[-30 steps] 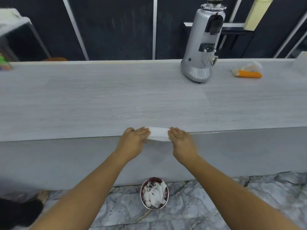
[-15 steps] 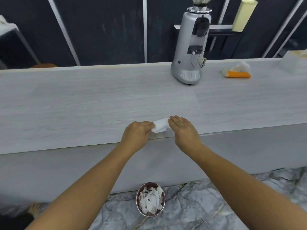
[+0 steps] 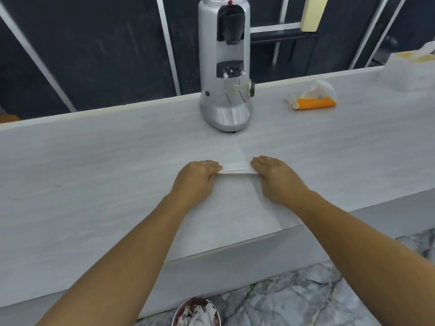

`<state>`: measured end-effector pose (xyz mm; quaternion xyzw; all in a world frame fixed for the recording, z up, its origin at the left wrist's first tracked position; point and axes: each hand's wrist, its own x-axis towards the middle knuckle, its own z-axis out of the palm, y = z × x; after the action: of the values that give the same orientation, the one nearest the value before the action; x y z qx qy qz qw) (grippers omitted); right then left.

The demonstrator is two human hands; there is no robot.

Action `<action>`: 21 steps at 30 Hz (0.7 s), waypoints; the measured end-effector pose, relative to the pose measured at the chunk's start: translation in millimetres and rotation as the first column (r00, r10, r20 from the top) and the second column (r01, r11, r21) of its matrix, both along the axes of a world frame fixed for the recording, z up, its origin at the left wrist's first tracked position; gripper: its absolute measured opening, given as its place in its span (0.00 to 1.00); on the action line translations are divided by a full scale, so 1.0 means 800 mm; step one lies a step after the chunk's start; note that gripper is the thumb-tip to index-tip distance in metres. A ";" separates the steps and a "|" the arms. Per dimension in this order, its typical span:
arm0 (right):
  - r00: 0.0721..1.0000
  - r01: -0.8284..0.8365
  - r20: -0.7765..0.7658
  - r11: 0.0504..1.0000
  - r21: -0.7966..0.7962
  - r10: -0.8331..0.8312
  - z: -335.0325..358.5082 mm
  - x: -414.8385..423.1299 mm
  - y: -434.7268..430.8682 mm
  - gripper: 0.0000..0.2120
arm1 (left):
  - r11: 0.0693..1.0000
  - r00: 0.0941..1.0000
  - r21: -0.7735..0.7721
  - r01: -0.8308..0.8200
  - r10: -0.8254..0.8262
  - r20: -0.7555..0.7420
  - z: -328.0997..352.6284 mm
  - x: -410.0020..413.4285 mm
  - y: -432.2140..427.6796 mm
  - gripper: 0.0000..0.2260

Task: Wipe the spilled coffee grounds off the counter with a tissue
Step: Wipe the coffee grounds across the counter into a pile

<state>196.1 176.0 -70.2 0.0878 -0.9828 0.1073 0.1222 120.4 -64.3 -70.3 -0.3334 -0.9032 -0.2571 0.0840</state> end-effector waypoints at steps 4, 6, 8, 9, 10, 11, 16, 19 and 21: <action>0.998 0.022 0.062 0.992 -0.120 -0.015 -0.013 0.005 0.027 0.25 | 0.999 0.986 0.035 -0.038 0.032 0.161 -0.011 -0.006 -0.003 0.22; 1.000 0.015 0.028 0.993 -0.121 -0.012 -0.015 0.000 0.029 0.24 | 0.996 0.986 0.071 -0.057 0.045 0.162 -0.008 -0.011 -0.002 0.22; 1.000 -0.003 0.018 0.995 -0.104 0.005 -0.014 -0.011 0.023 0.22 | 0.998 0.990 0.066 -0.022 0.013 0.140 -0.005 -0.019 0.007 0.20; 0.999 -0.019 0.024 0.996 -0.083 0.021 -0.014 -0.016 0.021 0.22 | 1.000 0.989 0.027 0.003 -0.008 0.149 -0.006 -0.023 0.011 0.19; 0.999 -0.033 0.042 0.998 -0.058 0.035 -0.015 -0.022 0.019 0.22 | 0.999 0.985 -0.036 0.026 -0.020 0.174 -0.009 -0.027 0.015 0.20; 0.997 -0.042 0.066 0.999 -0.035 0.044 -0.016 -0.027 0.019 0.22 | 0.993 0.981 -0.104 0.048 -0.027 0.193 -0.014 -0.032 0.017 0.20; 0.991 -0.048 0.127 0.997 0.052 0.041 -0.020 -0.036 0.021 0.27 | 0.956 0.981 -0.264 0.124 -0.078 0.176 -0.024 -0.044 0.008 0.22; 0.992 -0.026 0.124 0.997 0.067 0.017 -0.021 -0.031 0.019 0.27 | 0.925 0.987 -0.357 0.128 -0.083 0.140 -0.020 -0.043 0.000 0.22; 0.992 -0.003 0.126 0.995 0.100 -0.009 -0.020 -0.028 0.015 0.27 | 0.906 0.988 -0.402 0.129 -0.080 0.135 -0.018 -0.042 -0.004 0.23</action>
<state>173.5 188.4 -86.3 0.0853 -0.9928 0.0631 0.0554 87.0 -67.5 -84.4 -0.3760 -0.9211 -0.0849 -0.0540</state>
